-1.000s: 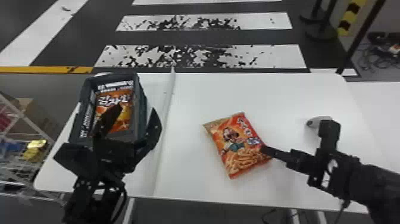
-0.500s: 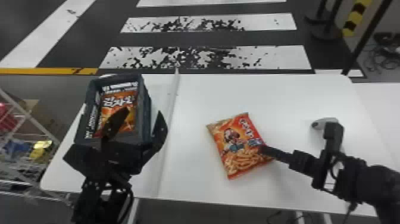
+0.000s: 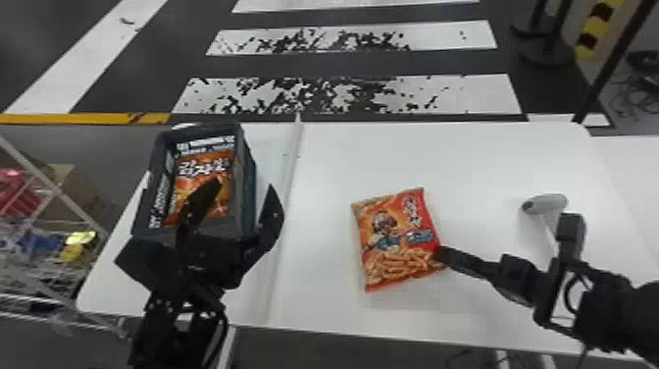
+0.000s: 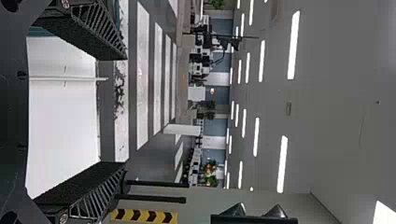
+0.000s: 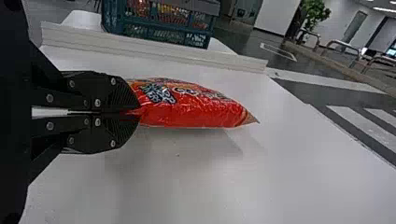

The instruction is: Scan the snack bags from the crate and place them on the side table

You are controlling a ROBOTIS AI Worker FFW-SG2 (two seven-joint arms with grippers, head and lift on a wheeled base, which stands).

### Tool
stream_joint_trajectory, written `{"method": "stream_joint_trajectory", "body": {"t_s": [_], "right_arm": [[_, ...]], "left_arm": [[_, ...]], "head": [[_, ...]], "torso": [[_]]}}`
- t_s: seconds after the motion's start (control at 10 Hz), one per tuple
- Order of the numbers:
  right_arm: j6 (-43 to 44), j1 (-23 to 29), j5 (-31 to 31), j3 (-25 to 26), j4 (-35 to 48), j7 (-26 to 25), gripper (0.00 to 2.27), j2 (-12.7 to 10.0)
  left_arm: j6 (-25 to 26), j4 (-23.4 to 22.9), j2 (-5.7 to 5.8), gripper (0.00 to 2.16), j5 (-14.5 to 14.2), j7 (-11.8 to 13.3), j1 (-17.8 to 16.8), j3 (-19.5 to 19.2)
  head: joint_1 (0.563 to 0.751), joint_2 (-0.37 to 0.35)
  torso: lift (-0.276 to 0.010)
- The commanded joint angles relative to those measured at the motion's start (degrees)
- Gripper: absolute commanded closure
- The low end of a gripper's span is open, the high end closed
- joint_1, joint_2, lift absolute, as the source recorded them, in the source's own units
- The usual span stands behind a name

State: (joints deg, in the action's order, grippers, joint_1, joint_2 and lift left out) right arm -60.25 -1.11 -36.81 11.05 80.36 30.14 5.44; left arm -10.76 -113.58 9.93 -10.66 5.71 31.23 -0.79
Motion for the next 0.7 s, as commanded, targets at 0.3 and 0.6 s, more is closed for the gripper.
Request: {"method": "stream_joint_trajectory", "body": {"t_s": [0.3, 0.6], "right_arm": [[-2.65, 8.49, 8.95, 0.20, 29.59, -11.51, 2.26, 0.01], [-3.70, 9.90, 38.22, -14.12, 41.01, -17.75, 2.26, -0.08]], "left_arm": [[0.00, -0.15, 0.09, 0.07, -0.68, 0.00, 0.15, 0.00], [0.00, 0.20, 0.09, 0.07, -0.86, 0.00, -0.03, 0.00]], "head": [[0.695, 0.098], [0.695, 0.051]], "torso": [[-0.050], [-0.050]]}}
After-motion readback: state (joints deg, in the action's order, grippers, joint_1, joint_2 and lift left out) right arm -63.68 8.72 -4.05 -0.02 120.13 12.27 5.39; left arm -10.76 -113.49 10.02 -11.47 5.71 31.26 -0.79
